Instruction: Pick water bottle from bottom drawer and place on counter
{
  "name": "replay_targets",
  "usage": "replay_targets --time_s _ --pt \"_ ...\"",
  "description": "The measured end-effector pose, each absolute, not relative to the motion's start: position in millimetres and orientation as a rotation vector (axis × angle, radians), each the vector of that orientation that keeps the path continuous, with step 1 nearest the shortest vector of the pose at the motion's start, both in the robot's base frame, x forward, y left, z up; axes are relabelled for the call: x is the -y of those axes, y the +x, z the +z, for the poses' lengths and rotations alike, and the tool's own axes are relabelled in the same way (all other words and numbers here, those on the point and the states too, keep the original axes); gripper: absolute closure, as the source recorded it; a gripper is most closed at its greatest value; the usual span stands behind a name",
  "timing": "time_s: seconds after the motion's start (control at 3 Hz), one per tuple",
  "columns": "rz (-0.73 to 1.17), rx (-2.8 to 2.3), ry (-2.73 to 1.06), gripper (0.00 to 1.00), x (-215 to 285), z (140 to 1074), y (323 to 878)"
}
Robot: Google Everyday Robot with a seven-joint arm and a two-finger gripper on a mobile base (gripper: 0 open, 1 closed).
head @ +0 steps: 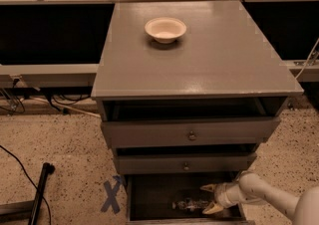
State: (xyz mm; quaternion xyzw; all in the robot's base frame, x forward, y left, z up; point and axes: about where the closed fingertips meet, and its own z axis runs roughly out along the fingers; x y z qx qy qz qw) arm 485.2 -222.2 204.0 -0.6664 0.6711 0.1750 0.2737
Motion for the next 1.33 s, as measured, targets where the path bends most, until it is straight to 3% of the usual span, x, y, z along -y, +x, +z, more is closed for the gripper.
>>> replay_targets --time_s 1.33 --pt "0.534 -1.755 -1.891 0.29 192.5 143.2 483.5"
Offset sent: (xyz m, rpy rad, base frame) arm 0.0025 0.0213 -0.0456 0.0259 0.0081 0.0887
